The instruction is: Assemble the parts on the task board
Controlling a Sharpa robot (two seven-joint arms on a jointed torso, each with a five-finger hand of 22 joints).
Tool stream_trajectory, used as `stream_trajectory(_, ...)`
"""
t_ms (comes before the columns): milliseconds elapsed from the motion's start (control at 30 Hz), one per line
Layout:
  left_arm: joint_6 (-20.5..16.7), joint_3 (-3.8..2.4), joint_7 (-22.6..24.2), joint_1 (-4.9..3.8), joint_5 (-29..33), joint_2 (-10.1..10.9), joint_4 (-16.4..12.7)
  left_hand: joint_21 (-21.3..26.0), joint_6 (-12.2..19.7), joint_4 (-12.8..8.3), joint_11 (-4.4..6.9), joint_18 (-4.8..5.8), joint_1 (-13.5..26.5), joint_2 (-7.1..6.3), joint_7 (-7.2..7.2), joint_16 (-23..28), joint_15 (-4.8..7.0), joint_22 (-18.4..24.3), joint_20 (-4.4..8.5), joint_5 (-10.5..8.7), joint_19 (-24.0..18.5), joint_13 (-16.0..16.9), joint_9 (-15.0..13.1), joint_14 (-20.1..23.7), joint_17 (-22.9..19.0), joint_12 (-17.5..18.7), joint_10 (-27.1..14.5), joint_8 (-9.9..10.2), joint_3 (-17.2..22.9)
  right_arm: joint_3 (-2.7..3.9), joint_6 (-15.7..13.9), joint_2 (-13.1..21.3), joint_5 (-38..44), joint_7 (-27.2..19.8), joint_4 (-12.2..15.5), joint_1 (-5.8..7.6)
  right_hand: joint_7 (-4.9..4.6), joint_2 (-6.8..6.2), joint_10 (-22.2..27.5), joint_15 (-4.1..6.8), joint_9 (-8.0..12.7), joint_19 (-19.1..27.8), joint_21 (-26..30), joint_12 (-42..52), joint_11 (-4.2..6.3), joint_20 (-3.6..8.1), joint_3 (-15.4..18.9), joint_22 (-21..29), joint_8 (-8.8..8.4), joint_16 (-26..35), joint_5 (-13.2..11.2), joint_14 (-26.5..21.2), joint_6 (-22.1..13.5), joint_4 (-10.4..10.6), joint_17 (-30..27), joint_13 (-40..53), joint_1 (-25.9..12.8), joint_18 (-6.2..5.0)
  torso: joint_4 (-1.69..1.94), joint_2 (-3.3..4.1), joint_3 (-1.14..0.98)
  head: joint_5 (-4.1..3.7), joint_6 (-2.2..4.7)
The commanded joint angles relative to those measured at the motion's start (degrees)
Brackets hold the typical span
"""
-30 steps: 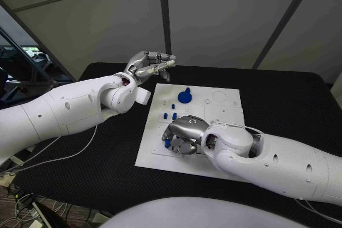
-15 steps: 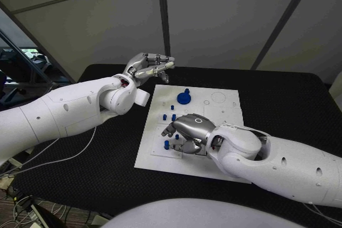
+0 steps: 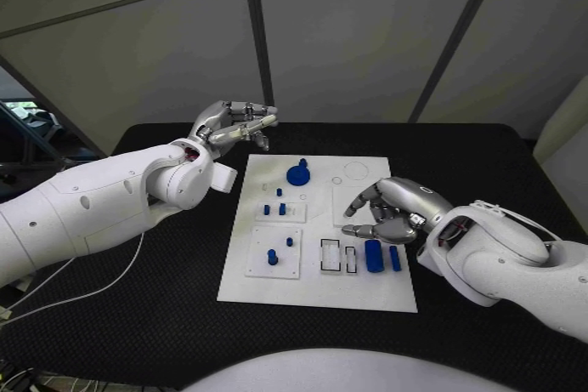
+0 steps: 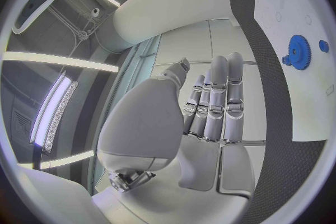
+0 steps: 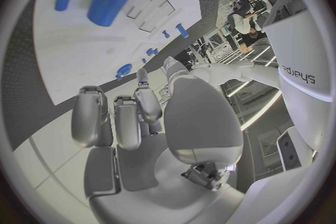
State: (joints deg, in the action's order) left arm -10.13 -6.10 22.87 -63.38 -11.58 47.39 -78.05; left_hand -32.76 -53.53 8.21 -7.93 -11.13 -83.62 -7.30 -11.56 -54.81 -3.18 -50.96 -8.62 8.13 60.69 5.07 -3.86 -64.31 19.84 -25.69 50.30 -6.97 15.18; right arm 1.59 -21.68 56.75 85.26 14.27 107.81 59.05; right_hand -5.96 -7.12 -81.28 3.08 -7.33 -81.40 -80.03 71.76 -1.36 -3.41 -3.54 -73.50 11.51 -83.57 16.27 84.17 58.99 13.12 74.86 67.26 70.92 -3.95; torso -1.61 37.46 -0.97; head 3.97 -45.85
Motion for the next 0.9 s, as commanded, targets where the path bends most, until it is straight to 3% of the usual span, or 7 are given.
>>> stream_trajectory(33, 0.44, 0.02, 0.23, -0.11, 0.24, -0.08, -0.13, 0.28, 0.47, -0.32, 0.03, 0.69, -0.40, -0.27, -0.10, 0.22, 0.08, 0.07, -0.05, 0.09, -0.20, -0.08, -0.02, 0.42, -0.09, -0.16, -0.37, -0.36, -0.05, 0.13, 0.43, 1.99, -3.52, 6.41, 1.43, 0.06, 0.07, 1.13, -0.79, -0.32, -1.15, -0.89, -1.31, 5.54, 0.06, -0.11, 2.27, -2.05, 1.59, -1.01, -0.23, 3.93, 0.62, 1.45, 4.59, 6.28, 0.00, 0.75, -0.51, -0.31, 0.03, -1.44, 0.03)
stream_trajectory(100, 0.50, 0.07, 0.28, -0.10, 0.24, -0.12, -0.15, 0.28, 0.47, -0.32, 0.03, 0.69, -0.40, -0.27, -0.10, 0.22, 0.08, 0.07, -0.05, 0.09, -0.20, -0.08, -0.02, 0.42, -0.09, -0.16, -0.37, -0.36, -0.05, 0.18, 1.61, 3.87, -2.42, 8.09, 2.25, 0.05, 0.31, 1.71, -1.69, -0.22, -2.29, -1.32, -1.96, 7.74, 0.26, -0.03, 4.02, -3.05, 2.80, -1.61, -0.63, 4.10, 0.72, 2.69, 5.61, 9.17, -0.03, 0.94, -0.51, -0.37, 0.09, -2.33, 0.08)
stream_trajectory(233, 0.43, 0.10, 0.34, -0.11, 0.24, 0.01, -0.17, 0.28, 0.47, -0.32, 0.03, 0.69, -0.40, -0.27, -0.10, 0.22, 0.08, 0.07, -0.05, 0.09, -0.20, -0.08, -0.02, 0.42, -0.09, -0.16, -0.37, -0.36, -0.05, 0.06, 2.97, 5.50, -0.06, 10.16, 2.83, -0.03, 0.39, 2.45, -2.65, -0.18, -3.38, -1.38, -2.15, 9.55, 0.32, 0.02, 5.72, -3.33, 3.72, -2.05, -0.80, 4.20, 0.22, 3.38, 6.37, 11.63, -0.14, 0.97, -0.72, -0.40, 0.06, -2.97, -0.04)
stream_trajectory(467, 0.42, 0.12, 0.40, -0.10, 0.24, 0.10, -0.18, 0.28, 0.47, -0.32, 0.03, 0.69, -0.40, -0.27, -0.10, 0.22, 0.08, 0.07, -0.05, 0.09, -0.20, -0.08, -0.02, 0.42, -0.09, -0.16, -0.37, -0.36, -0.05, -0.21, 4.98, 5.82, 2.55, 13.50, 3.08, -1.24, 0.49, 2.81, -2.51, -0.13, -4.61, -1.38, -2.22, 9.55, 0.39, 0.06, 7.60, -3.44, 4.79, -2.16, -1.03, 4.20, -0.21, 3.50, 6.53, 11.92, -0.34, 0.98, -0.69, -0.42, 0.04, -3.15, -0.16)
stream_trajectory(600, 0.42, 0.13, 0.41, -0.10, 0.24, 0.13, -0.27, 0.31, 0.46, -0.29, 0.03, 0.70, -0.32, -0.26, -0.10, 0.20, 0.07, 0.09, -0.06, 0.08, -0.19, -0.08, -0.03, 0.43, -0.13, -0.26, -0.40, -0.42, -0.10, -0.27, 6.17, 5.33, 3.13, 15.10, 2.59, -1.99, 0.50, 3.07, -2.33, -0.12, -5.04, -1.37, -2.23, 9.35, 0.39, 0.06, 8.23, -3.47, 5.12, -2.17, -0.71, 4.19, -0.49, 3.53, 6.54, 11.79, -0.54, 0.98, -0.47, -0.35, 0.16, -3.23, -0.26)
stream_trajectory(900, 0.44, 0.14, 0.42, -0.10, 0.24, 0.16, -0.18, 0.31, 0.46, -0.29, 0.03, 0.70, -0.32, -0.26, -0.10, 0.20, 0.07, 0.09, -0.06, 0.08, -0.19, -0.08, -0.03, 0.43, -0.13, -0.26, -0.40, -0.42, -0.10, -0.34, 6.89, 3.58, 2.79, 15.68, 1.62, -3.22, 0.51, 3.57, -2.10, -0.13, -5.78, -1.34, -2.22, 9.05, 0.39, 0.06, 9.19, -3.50, 5.68, -2.16, 0.23, 4.16, -0.97, 3.54, 6.52, 11.67, -0.80, 0.98, -0.62, -0.29, 0.10, -2.99, -0.34)
